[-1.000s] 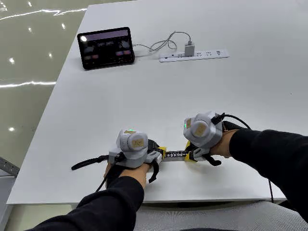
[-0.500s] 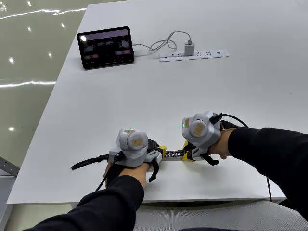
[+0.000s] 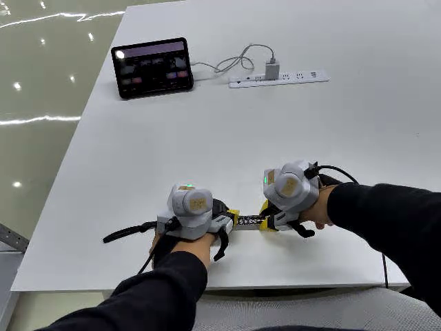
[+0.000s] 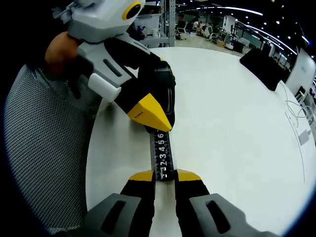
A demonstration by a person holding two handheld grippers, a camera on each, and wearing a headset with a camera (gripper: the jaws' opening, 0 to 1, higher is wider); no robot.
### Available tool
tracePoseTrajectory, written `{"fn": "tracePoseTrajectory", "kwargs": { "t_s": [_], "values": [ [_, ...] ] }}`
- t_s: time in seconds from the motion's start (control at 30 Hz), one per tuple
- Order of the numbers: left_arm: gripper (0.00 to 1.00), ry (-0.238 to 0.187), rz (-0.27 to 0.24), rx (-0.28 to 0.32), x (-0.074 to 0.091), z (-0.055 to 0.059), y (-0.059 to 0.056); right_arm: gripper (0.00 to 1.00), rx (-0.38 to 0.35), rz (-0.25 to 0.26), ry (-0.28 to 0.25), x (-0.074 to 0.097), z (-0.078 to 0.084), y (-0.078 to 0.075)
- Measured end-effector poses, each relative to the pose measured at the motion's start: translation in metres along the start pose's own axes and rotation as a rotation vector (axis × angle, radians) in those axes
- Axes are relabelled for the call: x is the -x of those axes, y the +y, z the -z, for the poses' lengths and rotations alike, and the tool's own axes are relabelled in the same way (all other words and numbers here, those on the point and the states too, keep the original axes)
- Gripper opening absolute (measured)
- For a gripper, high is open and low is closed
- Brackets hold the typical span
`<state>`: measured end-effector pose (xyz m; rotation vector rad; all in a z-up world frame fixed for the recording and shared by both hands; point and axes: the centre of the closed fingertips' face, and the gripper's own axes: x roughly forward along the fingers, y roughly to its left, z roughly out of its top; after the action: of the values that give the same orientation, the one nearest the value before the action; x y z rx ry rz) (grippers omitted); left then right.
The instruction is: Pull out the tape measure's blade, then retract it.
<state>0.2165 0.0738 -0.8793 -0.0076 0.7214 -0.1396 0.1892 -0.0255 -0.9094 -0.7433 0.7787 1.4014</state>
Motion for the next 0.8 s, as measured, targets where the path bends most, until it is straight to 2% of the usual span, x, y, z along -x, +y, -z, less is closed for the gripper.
{"fn": "tracePoseTrajectory", "kwargs": {
  "t_s": [0.2, 0.8],
  "values": [
    [0.65, -0.001, 0.001, 0.001, 0.0005, -0.0001, -0.0004, 0.1, 0.016, -0.006, -0.006, -0.0018, -0.0035, -0.0002],
    [0.65, -0.001, 0.003, 0.003, -0.0002, -0.0003, -0.0004, 0.11, 0.003, 0.001, -0.02, -0.0039, -0.0092, 0.0029]
  ]
}}
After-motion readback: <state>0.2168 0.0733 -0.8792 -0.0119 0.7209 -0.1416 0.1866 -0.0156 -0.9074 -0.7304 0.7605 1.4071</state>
